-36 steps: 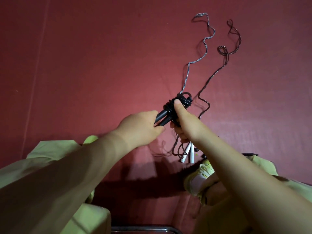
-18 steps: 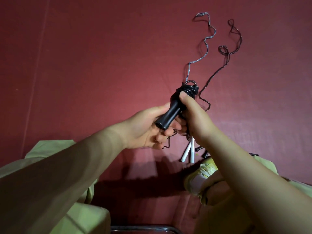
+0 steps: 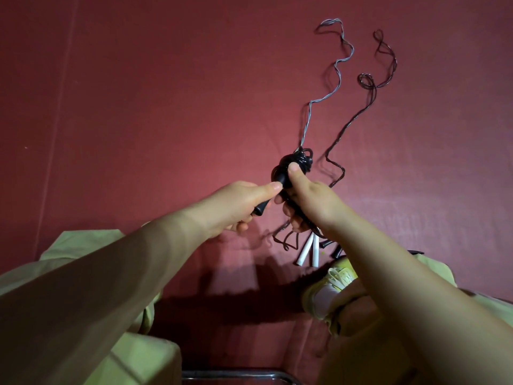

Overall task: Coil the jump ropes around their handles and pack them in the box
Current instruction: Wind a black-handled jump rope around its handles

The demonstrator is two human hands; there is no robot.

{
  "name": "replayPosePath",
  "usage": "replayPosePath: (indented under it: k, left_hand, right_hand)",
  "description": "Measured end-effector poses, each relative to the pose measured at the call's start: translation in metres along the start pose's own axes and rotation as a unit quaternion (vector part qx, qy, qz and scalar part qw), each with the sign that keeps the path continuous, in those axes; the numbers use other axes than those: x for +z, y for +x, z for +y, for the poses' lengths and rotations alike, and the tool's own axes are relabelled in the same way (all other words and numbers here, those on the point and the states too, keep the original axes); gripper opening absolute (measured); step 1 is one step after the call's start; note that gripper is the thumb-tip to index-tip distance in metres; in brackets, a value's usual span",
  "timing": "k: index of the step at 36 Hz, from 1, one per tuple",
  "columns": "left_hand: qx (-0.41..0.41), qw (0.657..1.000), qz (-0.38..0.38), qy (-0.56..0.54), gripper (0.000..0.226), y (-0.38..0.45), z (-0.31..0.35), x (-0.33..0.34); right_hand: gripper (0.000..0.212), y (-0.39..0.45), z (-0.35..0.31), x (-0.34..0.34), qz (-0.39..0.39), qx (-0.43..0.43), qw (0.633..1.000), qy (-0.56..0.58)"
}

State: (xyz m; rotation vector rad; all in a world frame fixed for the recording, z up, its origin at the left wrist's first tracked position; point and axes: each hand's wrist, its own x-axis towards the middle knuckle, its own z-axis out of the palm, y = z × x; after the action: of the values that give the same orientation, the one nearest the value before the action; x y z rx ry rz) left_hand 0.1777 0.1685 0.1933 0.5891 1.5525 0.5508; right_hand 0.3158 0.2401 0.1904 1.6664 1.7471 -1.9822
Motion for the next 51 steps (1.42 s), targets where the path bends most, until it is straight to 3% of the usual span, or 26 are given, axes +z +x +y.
replayPosePath:
  k: [5, 9, 13, 20, 22, 24, 27, 30, 37, 43, 51]
  left_hand:
    - [0.018, 0.996, 0.037, 0.077, 0.035, 0.006, -0.005, -0.002]
    - [0.044, 0.989, 0.064, 0.124, 0.057, 0.005, -0.007, -0.003]
    - [0.071, 0.974, 0.093, 0.193, 0.035, 0.004, -0.006, -0.005]
    - [0.131, 0.955, 0.107, 0.245, 0.041, 0.0, -0.004, -0.002]
    - [0.125, 0.971, 0.056, 0.195, 0.037, -0.001, -0.003, -0.002]
    - [0.061, 0.995, -0.067, 0.036, 0.037, -0.006, 0.002, -0.003]
    - [-0.033, 0.95, -0.276, -0.141, 0.076, -0.009, 0.003, -0.008]
    - [-0.036, 0.908, -0.332, -0.254, 0.084, -0.011, 0.002, -0.007]
    - [-0.03, 0.906, -0.323, -0.27, 0.06, -0.016, 0.006, -0.006]
    - [-0.029, 0.944, -0.258, -0.204, 0.057, -0.009, 0.005, -0.009]
    - [-0.031, 0.968, -0.197, -0.151, 0.056, -0.006, 0.004, -0.004]
  right_hand:
    - [0.063, 0.001, 0.002, 0.002, 0.013, 0.001, 1.0, -0.011]
    - [0.056, 0.003, 0.002, 0.002, -0.003, 0.02, 1.0, 0.013]
    - [0.047, 0.004, 0.003, 0.002, -0.028, 0.04, 0.997, 0.068]
    - [0.039, 0.005, 0.002, 0.001, -0.03, 0.024, 0.991, 0.126]
    - [0.038, 0.004, 0.0, 0.0, -0.032, -0.004, 0.99, 0.135]
    - [0.037, 0.003, -0.003, -0.002, -0.041, -0.032, 0.985, 0.165]
    - [0.036, 0.001, -0.007, -0.005, -0.046, -0.082, 0.971, 0.218]
    - [0.035, -0.001, -0.011, -0.005, -0.055, -0.128, 0.956, 0.258]
    - [0.039, -0.002, -0.011, -0.01, -0.124, -0.125, 0.954, 0.242]
    - [0.058, 0.002, -0.007, -0.018, -0.098, -0.063, 0.989, 0.092]
    - [0.053, -0.003, -0.009, -0.019, -0.05, -0.028, 0.998, 0.028]
